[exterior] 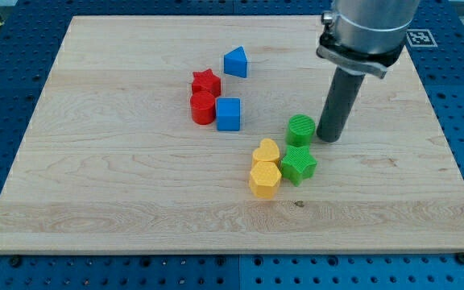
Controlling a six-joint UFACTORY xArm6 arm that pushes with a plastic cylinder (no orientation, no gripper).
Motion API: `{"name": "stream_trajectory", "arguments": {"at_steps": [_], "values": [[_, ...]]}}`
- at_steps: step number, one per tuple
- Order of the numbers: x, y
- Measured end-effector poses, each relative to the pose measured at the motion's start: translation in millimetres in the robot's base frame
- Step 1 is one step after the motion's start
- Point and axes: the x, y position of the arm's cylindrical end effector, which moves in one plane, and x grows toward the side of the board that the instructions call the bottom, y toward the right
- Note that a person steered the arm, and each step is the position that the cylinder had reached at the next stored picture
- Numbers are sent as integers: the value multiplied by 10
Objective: Push the green circle and green star slightly down
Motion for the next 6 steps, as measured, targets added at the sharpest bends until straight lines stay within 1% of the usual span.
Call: {"name": "stream_trajectory", "arguments": {"at_steps": [1, 2, 3, 4, 5, 6], "values": [[82, -217], [98, -50], [-148, 206], [-477, -35], [-514, -488], [-349, -537]]}}
